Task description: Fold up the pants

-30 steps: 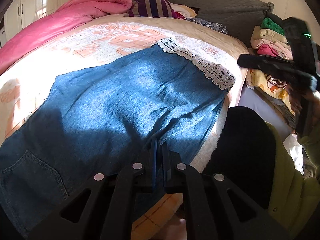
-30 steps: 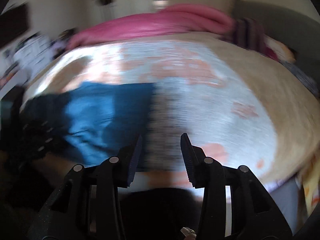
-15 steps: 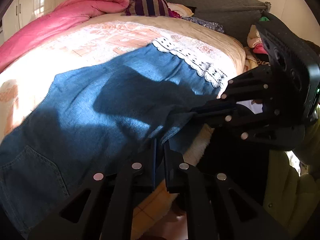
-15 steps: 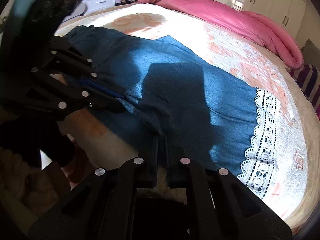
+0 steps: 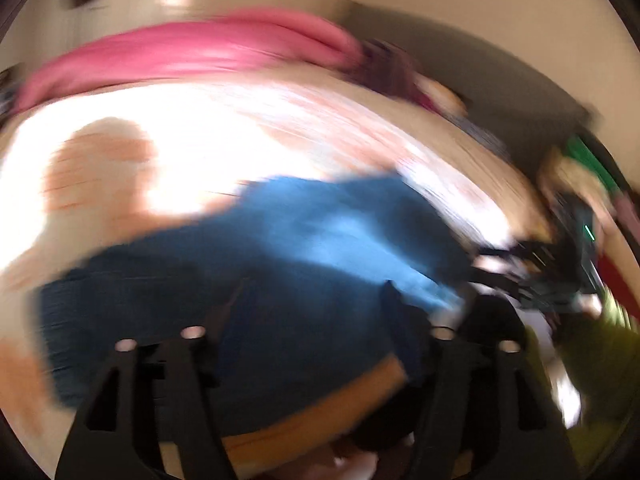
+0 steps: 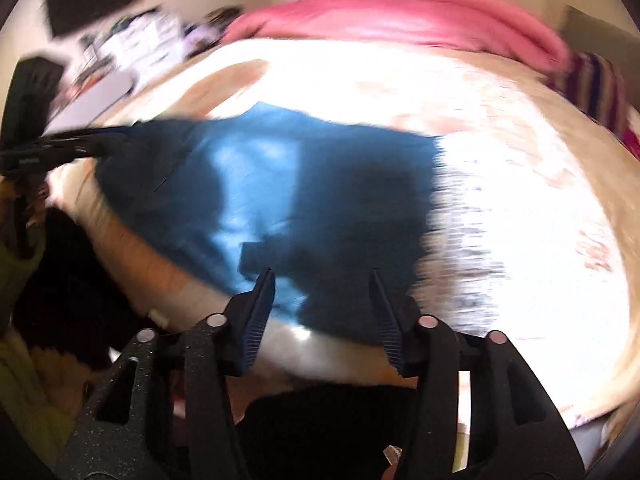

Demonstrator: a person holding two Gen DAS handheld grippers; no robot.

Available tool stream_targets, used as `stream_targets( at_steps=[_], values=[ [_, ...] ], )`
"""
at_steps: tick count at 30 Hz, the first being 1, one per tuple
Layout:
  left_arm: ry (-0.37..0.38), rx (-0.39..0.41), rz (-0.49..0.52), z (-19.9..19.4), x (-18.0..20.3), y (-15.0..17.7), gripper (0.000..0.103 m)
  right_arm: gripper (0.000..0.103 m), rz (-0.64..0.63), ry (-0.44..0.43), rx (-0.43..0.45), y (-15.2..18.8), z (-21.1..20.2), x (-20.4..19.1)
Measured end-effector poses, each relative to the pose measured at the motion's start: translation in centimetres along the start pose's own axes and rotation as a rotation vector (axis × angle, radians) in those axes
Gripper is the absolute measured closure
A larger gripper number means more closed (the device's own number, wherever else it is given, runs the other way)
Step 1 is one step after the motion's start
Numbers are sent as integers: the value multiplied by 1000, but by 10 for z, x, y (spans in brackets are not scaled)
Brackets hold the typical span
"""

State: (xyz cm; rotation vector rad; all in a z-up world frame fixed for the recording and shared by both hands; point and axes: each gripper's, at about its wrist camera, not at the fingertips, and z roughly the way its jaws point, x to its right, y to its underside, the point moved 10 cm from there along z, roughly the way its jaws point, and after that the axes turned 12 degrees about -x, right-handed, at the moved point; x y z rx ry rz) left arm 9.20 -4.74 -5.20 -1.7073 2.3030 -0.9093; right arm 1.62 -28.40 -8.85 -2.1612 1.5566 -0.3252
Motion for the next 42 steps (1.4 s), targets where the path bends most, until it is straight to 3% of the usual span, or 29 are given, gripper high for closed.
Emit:
stream_targets(
  at_steps=[3, 5, 6, 9, 13, 14, 17, 19, 23, 28, 32, 33, 34, 35, 36, 42],
  values=[
    [-190, 24, -129, -25, -61, 3, 34, 58, 99, 22, 8, -2, 2, 26],
    [-315, -3, -199, -34, -100, 16, 29, 58, 141, 39, 4, -1, 5, 39],
    [-321, -17, -236, -35, -110, 21, 28, 58, 153, 41, 4, 1, 7, 42],
    [-251, -52, -344, -25, -128, 30, 28, 57, 191, 31, -9, 3, 13, 50],
    [-221, -138, -390, 5, -131, 40, 29, 52, 192, 28, -22, 9, 20, 51],
    [-199, -147, -388, 10, -127, 42, 35, 52, 194, 27, -23, 8, 22, 49],
    [-234, -145, -374, 11, -131, 45, 57, 51, 205, 19, -30, 12, 24, 50],
    [-206, -112, -396, 4, -135, 43, 60, 51, 207, 19, -32, 13, 23, 48],
    [-257, -88, -403, -11, -148, 41, 61, 51, 202, 22, -38, 13, 24, 48],
    [-307, -147, -403, -2, -151, 46, 55, 46, 199, 22, -38, 12, 27, 47],
    [-368, -62, -363, -34, -142, 33, 52, 45, 187, 26, -38, 12, 24, 44],
    [-375, -5, -337, -48, -135, 21, 50, 45, 189, 24, -23, 10, 21, 43],
    [-368, 26, -325, -55, -129, 14, 45, 45, 185, 18, -4, 7, 17, 41],
    [-351, 56, -309, -61, -122, 4, 31, 45, 179, 10, 15, 3, 13, 37],
    [-321, 92, -283, -65, -110, -9, 25, 45, 174, 3, 27, -1, 12, 34],
    [-173, 66, -135, -14, -55, -68, 24, 44, 104, -22, 29, -20, 18, 4]
  ],
)
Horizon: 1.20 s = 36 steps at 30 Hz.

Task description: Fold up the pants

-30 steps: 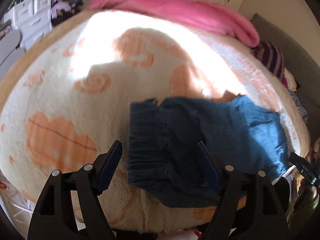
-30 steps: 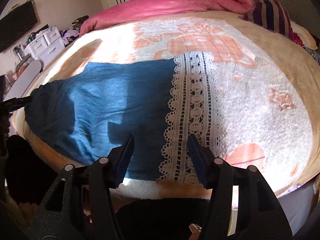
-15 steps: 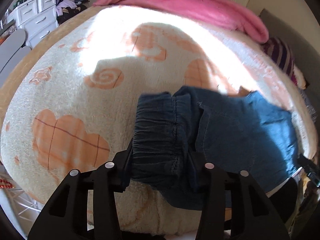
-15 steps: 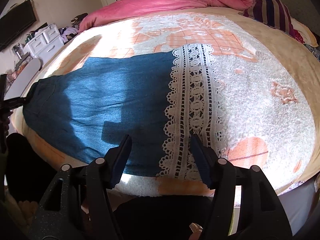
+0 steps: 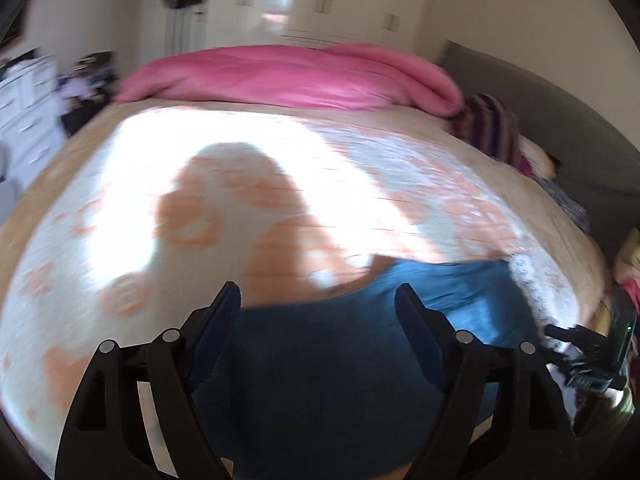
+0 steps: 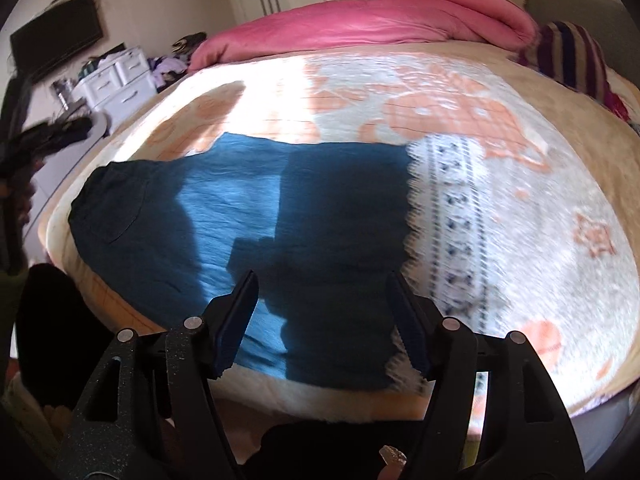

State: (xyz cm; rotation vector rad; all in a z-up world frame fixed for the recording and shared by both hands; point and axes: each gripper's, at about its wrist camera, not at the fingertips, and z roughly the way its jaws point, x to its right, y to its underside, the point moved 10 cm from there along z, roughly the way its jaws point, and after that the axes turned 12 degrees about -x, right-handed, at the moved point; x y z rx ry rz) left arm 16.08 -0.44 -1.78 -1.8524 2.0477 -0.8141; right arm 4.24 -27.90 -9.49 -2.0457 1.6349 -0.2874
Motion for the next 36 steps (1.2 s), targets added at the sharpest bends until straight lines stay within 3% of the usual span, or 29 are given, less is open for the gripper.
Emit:
stream_targets(
  at_steps=[3, 9, 12, 16, 17, 18, 19, 21, 26, 30, 32, 36],
  values=[
    [81, -76, 41, 45, 28, -16, 24, 42, -8, -2, -2, -6, 3, -4],
    [122, -244, 107, 135, 54, -12, 27, 42, 10, 10, -45, -6, 19, 1],
    [197, -284, 79, 163, 58, -4, 38, 42, 44, 30, -81, 1, 31, 10],
    [275, -282, 75, 176, 65, -2, 43, 42, 38, 45, -78, 3, 34, 10],
    [294, -285, 85, 175, 69, -3, 65, 42, 34, 52, -80, 3, 35, 10],
    [349, -297, 96, 173, 78, -1, 94, 41, 28, 61, -82, 3, 36, 10],
    [372, -305, 108, 172, 85, 0, 93, 41, 23, 70, -84, 4, 37, 9],
    [323, -285, 171, 171, 91, 1, 93, 41, 12, 86, -87, 4, 39, 9],
    [294, -262, 137, 179, 76, -9, 93, 40, -4, 90, -99, 5, 40, 8],
    [224, -255, 202, 184, 82, -6, 93, 39, -34, 80, -134, 1, 40, 8],
    [230, -251, 204, 180, 80, -7, 93, 39, 12, 56, -73, -19, 22, 22],
    [254, -255, 182, 178, 75, -7, 92, 39, 110, 93, 28, -68, 2, 76]
  ],
)
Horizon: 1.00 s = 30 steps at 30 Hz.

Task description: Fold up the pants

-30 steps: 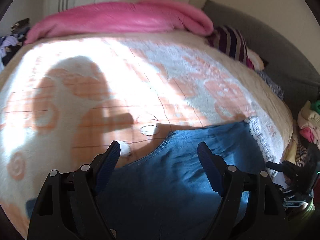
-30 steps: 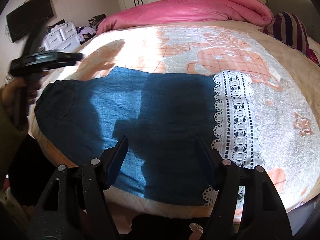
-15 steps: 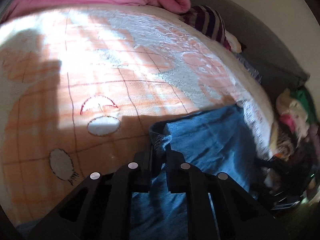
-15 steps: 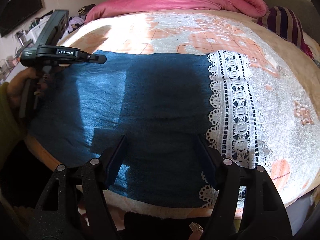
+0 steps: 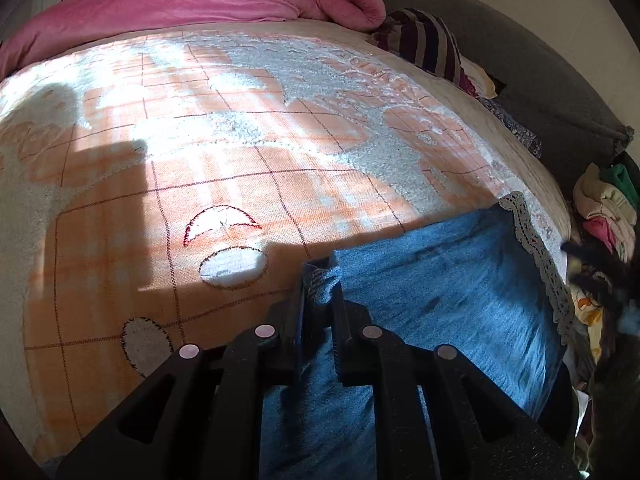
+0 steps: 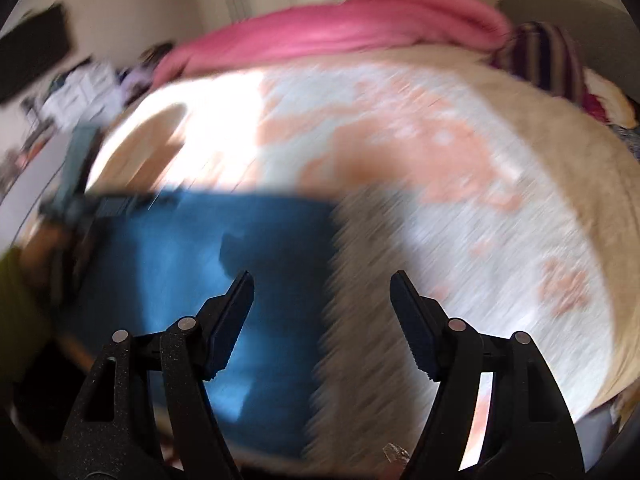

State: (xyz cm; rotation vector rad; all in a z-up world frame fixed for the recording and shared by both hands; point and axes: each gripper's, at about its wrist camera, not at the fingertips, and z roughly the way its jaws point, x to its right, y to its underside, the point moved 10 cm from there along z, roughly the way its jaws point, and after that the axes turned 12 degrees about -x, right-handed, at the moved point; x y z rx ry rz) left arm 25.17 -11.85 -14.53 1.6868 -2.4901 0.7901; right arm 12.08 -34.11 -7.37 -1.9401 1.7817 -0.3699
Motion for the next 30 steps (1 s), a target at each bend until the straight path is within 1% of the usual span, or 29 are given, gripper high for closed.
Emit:
stream_targets(
  at_steps=[1, 3, 6, 8, 10, 11, 12, 13, 14, 16, 20, 21, 24, 26, 28, 29, 30],
  values=[
    [0, 1, -1, 0, 0, 0, 92, 40, 24, -8, -14, -7, 5, 9],
    [-5, 1, 3, -1, 1, 1, 92, 44, 75, -33, -72, -22, 25, 29],
    [-6, 2, 5, -1, 1, 1, 92, 46, 79, -41, -102, -37, 47, 40],
    [-6, 2, 4, -1, 2, 1, 92, 48, 104, -87, -125, -42, 64, 43],
    [-8, 2, 4, -1, 2, 1, 92, 57, 121, -135, -166, -38, 79, 43],
    [-9, 2, 5, -1, 1, 2, 92, 58, 124, -143, -175, -37, 84, 42],
    [-11, 2, 6, -1, 1, 3, 92, 62, 125, -152, -173, -36, 85, 40],
    [-13, 2, 7, -1, 2, 3, 92, 77, 121, -174, -167, -34, 81, 36],
    [-14, 2, 6, -1, 2, 3, 92, 83, 119, -215, -161, -33, 77, 31],
    [-12, 7, -14, -1, 1, 3, 92, 88, 103, -225, -128, -32, 70, 26],
    [-6, 38, -24, -8, 5, -1, 92, 89, 88, -206, -36, -46, 46, 31],
    [-15, 46, -15, -10, 7, -3, 92, 89, 71, -191, -23, -52, 44, 32],
    [-63, 53, 7, -8, 9, -6, 92, 89, 34, -141, -54, -60, 56, 32],
    [-79, 43, 7, -3, 7, -5, 92, 88, 10, -97, -106, -57, 73, 34],
    [-83, 36, 8, 0, 5, -4, 92, 84, 18, -88, -136, -51, 83, 39],
    [-84, 36, 8, 1, 4, -3, 92, 84, 20, -82, -142, -49, 85, 42],
    [-85, 34, 8, 2, 3, -3, 91, 81, 22, -77, -139, -49, 85, 43]
  ],
)
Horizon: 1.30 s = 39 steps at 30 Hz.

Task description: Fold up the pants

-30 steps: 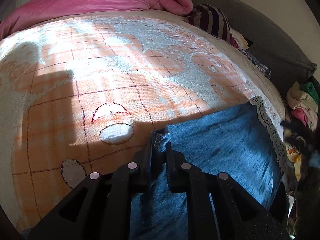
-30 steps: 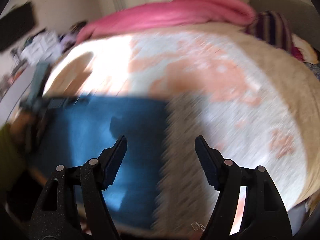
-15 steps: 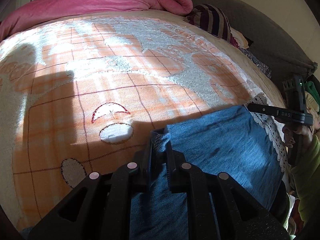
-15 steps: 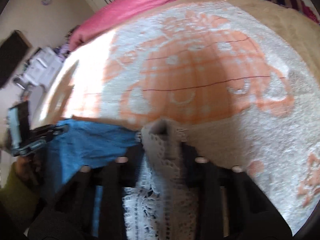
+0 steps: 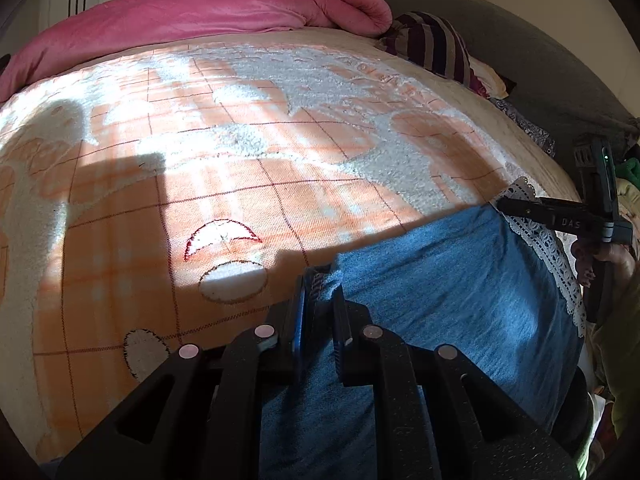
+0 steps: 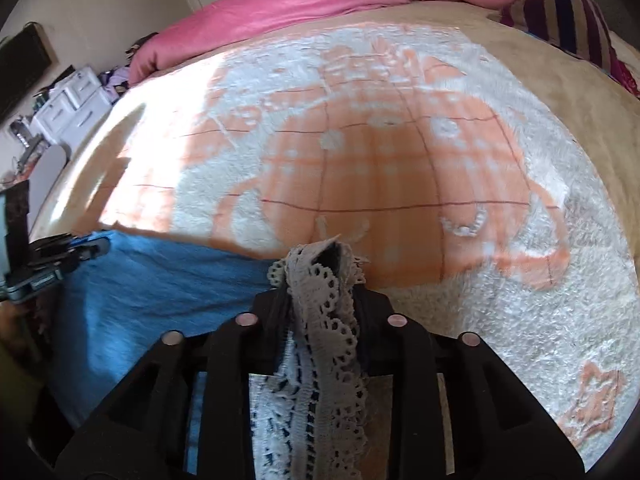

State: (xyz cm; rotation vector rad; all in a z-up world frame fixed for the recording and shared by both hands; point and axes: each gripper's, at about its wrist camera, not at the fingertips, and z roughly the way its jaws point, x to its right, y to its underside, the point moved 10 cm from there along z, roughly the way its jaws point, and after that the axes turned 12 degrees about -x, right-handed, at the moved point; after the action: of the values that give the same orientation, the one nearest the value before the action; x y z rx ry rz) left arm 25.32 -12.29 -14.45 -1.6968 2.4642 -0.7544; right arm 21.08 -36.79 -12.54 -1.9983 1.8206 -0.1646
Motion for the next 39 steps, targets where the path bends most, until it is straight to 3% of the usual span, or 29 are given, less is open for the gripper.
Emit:
stream_targets(
  at_steps=[4, 9, 15, 17, 21, 27, 30, 34, 35, 36, 37, 39],
  values=[
    [22, 3, -20, -1, -3, 1, 88, 60, 49, 53, 41, 4, -20, 11],
    [18, 15, -41, -10, -11, 0, 74, 59, 126, 56, 174, 42, -81, 28],
    [-23, 72, -51, -41, -22, -1, 72, 59, 202, -1, 211, 109, -111, 25],
    [-23, 93, -63, -54, -25, 1, 72, 59, 211, -30, 208, 126, -112, 18],
    [-26, 133, -67, -85, -24, 19, 58, 59, 193, -71, 164, 146, -101, 1],
    [13, 154, -76, -114, -3, 56, 58, 59, 155, -60, 122, 155, -83, -6],
    [20, 131, -68, -109, 13, 84, 58, 59, 152, -68, 100, 161, -72, -7],
    [-31, 60, -50, -87, 19, 113, 58, 65, 131, -80, 83, 167, -64, -14],
    [-47, 42, -53, -80, 18, 117, 53, 66, 124, -68, 81, 167, -64, -15],
    [-68, 25, -57, -74, 15, 120, 44, 70, 108, -42, 81, 167, -63, -17],
    [-90, 8, -63, -68, 12, 122, 43, 79, 91, -29, 82, 167, -63, -19],
    [-107, -6, -73, -63, 6, 122, 43, 84, 61, -19, 85, 167, -65, -27]
  ],
)
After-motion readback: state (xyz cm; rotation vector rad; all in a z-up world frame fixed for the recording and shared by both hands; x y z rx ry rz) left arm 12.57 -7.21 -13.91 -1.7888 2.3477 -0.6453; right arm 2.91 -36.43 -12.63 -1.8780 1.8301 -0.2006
